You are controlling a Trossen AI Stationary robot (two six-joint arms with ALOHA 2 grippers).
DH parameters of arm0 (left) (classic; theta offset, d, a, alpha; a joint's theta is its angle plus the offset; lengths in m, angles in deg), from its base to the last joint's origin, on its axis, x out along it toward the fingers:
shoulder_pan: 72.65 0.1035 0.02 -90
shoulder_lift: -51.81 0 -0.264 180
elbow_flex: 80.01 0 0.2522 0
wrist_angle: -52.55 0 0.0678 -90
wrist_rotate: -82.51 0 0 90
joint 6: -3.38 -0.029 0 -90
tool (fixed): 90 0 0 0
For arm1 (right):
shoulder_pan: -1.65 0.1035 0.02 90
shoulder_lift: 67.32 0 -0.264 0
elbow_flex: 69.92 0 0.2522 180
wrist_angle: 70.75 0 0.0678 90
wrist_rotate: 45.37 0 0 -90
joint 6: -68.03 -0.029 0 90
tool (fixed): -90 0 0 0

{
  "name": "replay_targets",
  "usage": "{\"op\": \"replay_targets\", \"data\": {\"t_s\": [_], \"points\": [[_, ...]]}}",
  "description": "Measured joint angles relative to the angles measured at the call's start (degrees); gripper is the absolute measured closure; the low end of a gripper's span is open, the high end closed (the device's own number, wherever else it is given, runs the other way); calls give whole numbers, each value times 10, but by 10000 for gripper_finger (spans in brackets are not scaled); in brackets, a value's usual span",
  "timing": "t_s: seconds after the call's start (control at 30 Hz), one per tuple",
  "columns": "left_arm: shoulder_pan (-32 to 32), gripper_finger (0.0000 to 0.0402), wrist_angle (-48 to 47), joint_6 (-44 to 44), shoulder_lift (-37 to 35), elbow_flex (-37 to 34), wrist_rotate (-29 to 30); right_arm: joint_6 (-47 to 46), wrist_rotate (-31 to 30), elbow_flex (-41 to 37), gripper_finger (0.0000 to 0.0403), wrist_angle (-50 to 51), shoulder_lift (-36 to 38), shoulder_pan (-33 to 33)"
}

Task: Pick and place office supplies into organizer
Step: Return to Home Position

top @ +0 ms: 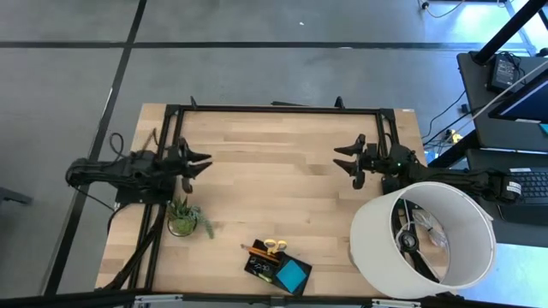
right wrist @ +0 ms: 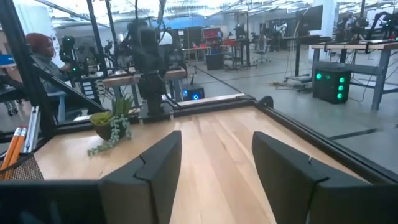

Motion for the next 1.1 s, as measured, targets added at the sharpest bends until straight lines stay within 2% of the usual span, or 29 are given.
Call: {"op": "replay_targets", "data": {"t_s": [0.2,0.47,0.8,0.97,1.1], "points": [[8,295,8,26,0,-50,1,-9,0,0,203,1,0,0],[23,299,16,24,0,-55,1,-14,2,0,203,35,18,0],[23,297,14,26,0,-56,1,1,-14,0,203,102,104,-1],[22,299,14,73,0,-56,1,2,-28,0,203,143,147,0],[22,296,13,78,0,-56,-3,2,-29,0,203,154,177,0]]}}
